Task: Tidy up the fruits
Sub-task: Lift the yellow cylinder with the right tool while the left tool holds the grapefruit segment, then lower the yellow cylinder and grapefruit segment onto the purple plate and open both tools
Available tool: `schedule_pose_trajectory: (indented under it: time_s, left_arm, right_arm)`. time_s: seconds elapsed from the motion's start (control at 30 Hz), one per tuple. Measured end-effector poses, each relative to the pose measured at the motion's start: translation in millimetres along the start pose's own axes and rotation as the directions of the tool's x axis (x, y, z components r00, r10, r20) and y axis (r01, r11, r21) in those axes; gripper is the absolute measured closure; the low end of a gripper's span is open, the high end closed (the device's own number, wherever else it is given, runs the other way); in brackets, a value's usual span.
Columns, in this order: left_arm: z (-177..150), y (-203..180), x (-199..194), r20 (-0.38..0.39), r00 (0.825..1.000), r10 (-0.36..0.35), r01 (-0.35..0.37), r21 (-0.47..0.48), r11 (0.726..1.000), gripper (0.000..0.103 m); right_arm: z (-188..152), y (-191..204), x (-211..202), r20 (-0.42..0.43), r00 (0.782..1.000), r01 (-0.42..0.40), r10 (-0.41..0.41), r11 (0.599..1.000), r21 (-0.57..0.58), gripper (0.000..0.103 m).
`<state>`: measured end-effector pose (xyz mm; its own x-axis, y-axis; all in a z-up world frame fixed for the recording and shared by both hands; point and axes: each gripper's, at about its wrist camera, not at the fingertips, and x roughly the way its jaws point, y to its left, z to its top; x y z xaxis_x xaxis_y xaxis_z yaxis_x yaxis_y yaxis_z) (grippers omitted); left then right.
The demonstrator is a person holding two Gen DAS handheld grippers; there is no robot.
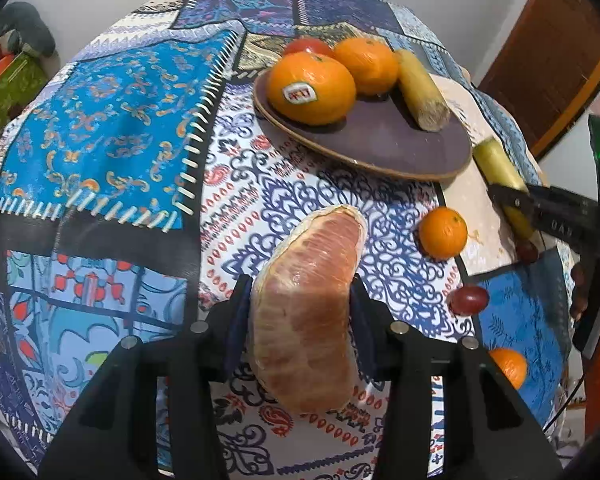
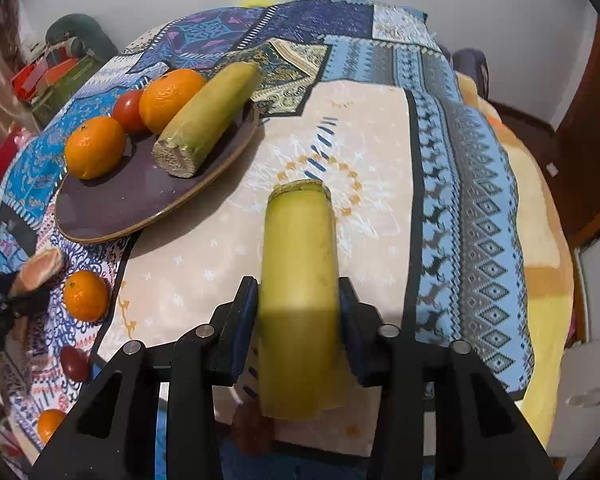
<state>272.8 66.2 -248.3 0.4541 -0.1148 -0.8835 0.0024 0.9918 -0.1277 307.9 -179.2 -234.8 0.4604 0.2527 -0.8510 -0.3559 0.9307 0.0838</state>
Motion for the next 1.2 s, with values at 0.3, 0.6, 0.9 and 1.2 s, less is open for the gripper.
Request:
schedule_pose_trajectory:
  time_s: [0.3, 0.6, 0.9, 1.2]
  left_arm:
    - [6.2, -0.4, -33.9, 0.076, 0.997, 0.022, -0.023, 0.012, 1.0, 0.057]
    - [24.8, -13.3, -66.5, 0.168, 0.986, -0.003, -0.002, 0.029, 1.0, 0.057]
    - [43.3, -20.2, -71.6, 0.207, 0.978, -0.032, 0.026, 0.031, 0.999, 0.057]
    - [70.6, -33.6, -59.5, 0.234, 0.971, -0.047, 0.034, 0.058, 0.998, 0.057]
  right_arm:
    - [-5.6, 8.6, -25.3, 0.044, 0.999, -0.027, 0.028, 1.0, -0.01, 0.069]
    - [7.9, 14.9, -60.1, 0.137, 0.99, -0.034, 0.037, 0.999, -0.025, 0.07]
    - [19.4, 29.3, -71.3, 0.165, 0.984, -0.062, 0.073, 0.996, -0.07, 0.071]
    - [33.5, 45.5, -77.7, 0.21, 0.97, -0.1, 0.121, 0.989, -0.105, 0.071]
